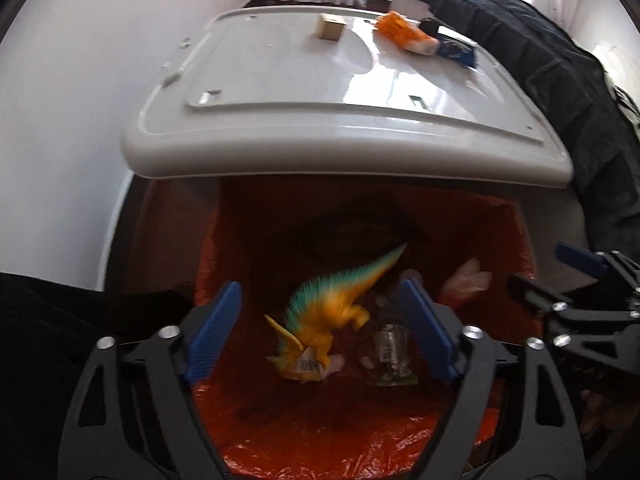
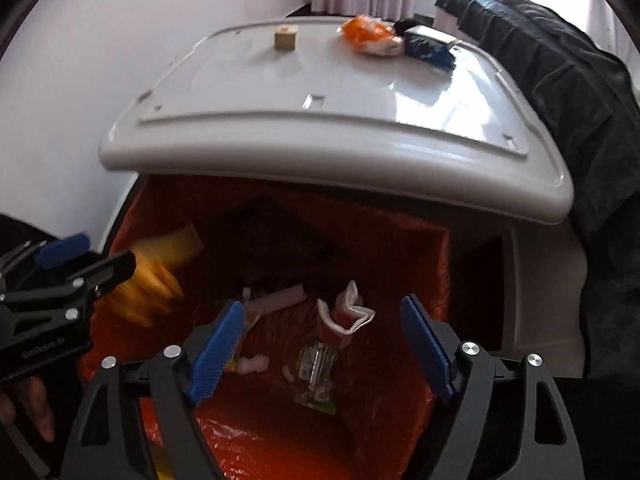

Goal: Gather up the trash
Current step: 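Lower the dinosaur and red packet into the bin and open both tools, then grasp the wooden heart block with the left tool while the right tool grasps the orange bag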

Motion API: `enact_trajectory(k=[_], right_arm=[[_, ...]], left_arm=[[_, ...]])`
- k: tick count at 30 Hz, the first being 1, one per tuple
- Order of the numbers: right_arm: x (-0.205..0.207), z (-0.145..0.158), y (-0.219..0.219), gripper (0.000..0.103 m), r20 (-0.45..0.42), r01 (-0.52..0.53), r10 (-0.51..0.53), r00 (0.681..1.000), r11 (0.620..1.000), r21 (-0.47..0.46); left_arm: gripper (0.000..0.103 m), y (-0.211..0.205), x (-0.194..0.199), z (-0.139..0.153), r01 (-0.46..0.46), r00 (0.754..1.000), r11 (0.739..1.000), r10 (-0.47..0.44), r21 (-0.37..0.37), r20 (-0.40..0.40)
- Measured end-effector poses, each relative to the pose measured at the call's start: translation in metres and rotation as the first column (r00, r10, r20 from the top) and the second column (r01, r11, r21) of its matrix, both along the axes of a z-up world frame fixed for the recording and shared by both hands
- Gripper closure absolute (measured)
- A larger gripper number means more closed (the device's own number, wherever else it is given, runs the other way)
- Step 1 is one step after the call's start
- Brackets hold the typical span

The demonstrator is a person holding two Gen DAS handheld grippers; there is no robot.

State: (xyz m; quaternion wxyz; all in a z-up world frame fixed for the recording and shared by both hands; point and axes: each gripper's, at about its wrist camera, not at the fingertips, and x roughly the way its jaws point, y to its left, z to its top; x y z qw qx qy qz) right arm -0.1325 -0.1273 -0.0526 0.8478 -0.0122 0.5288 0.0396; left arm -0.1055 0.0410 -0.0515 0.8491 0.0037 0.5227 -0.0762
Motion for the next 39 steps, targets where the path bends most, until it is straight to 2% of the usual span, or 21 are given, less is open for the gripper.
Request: enact_trajectory(k=[3,10,13,17,21,26,32,39], right_arm=[[0.002,0.013,-0.01,0.016,0.061,0.037,-0.038,0.997,0.999,0.004],[0.007,0.035,-0.028,0.016,0.145,0.088,-0.095,0.985,0.995,0.057],[0.013,0.046,-0.029,0.016,0.189,0.089,-0.096,0.977,0.995,0.049],[0.032,0.071,-0.033,0.014,0.267,0.069,-0.071,0.961,0.997,0.016],[0.051,0.095,-0.038,0.011,0.353,0.08,-0.075,0.933,0.997,-0.001],[0.067,0.102,-0.046,0.009,0.405,0.107,-0.106,0.908,0.994,0.022],[0.073,0.085,-0.045,0.009,0.384,0.088,-0.085,0.92,0.996,0.01],[0.076,0.079,-0.051,0.009,0.382,0.081,-0.08,0.921,0.997,0.012]], left_arm=[[0.016,0.003,-0.001,0.009,-0.01,0.998,1.0,0.01,0.001,0.062],[0.015,0.005,0.007,0.033,-0.014,0.984,1.0,0.016,-0.011,0.175],[0.014,0.003,0.021,0.048,-0.012,0.976,1.0,0.013,-0.007,0.219],[0.012,-0.002,0.062,0.071,-0.033,0.961,0.999,0.039,-0.029,0.272],[0.012,-0.015,0.121,0.084,-0.051,0.945,0.998,0.062,-0.044,0.321],[0.012,-0.038,0.191,0.069,-0.039,0.948,0.999,0.043,-0.017,0.317],[0.012,-0.07,0.269,0.025,-0.008,0.967,0.999,-0.002,0.042,0.253],[0.012,-0.084,0.33,0.0,-0.063,0.973,0.995,0.043,0.08,0.227]])
